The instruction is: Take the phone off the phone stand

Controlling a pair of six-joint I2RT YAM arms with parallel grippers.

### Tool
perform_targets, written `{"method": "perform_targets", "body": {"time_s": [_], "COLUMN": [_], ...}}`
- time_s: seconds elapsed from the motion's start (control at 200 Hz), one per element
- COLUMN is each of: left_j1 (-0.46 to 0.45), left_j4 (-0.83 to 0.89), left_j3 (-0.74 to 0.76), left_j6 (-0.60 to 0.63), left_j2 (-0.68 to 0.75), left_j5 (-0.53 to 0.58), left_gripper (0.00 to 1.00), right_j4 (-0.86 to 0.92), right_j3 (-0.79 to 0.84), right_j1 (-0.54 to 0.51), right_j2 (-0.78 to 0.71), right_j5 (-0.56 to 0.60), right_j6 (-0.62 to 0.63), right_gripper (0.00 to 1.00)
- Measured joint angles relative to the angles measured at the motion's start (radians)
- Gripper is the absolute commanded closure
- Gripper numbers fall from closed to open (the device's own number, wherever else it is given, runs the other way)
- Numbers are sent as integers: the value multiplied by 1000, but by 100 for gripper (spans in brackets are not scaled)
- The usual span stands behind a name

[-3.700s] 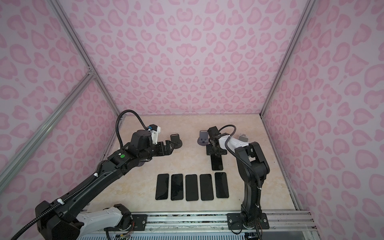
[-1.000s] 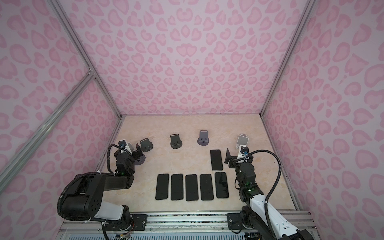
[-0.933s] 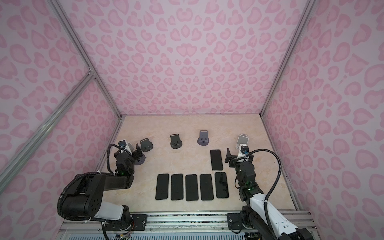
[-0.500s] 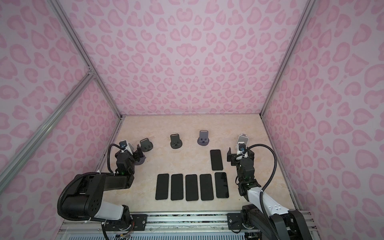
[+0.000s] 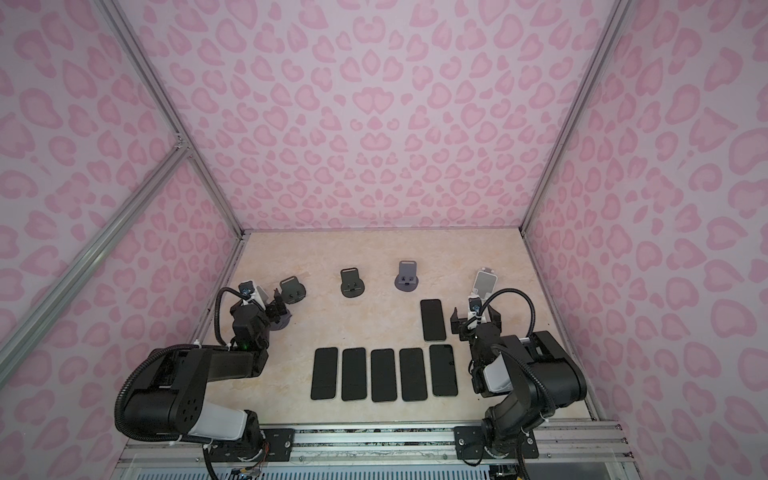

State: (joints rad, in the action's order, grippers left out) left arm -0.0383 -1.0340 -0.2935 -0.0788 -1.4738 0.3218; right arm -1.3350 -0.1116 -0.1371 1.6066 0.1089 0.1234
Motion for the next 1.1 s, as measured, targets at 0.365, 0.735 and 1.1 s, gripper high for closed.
{"method": "perform_targets", "body": {"time_s": [0.365, 0.735, 1.1], "left_j1": [1, 1, 1], "left_j4": [0, 0, 0], "left_j3": [0, 0, 0], "left_j6": [0, 0, 0], "left_j2": [0, 0, 0], "left_j5": [0, 0, 0], "left_gripper": [3, 2, 2], "right_j4": [177, 270, 270], "right_j3": [-197, -204, -204], "right_j1": [72, 84, 83], "right_j2": [-35, -36, -36], "right_j5": [118, 91, 89], "right_j6": [-90, -124, -128], "right_gripper": [0, 0, 0]}}
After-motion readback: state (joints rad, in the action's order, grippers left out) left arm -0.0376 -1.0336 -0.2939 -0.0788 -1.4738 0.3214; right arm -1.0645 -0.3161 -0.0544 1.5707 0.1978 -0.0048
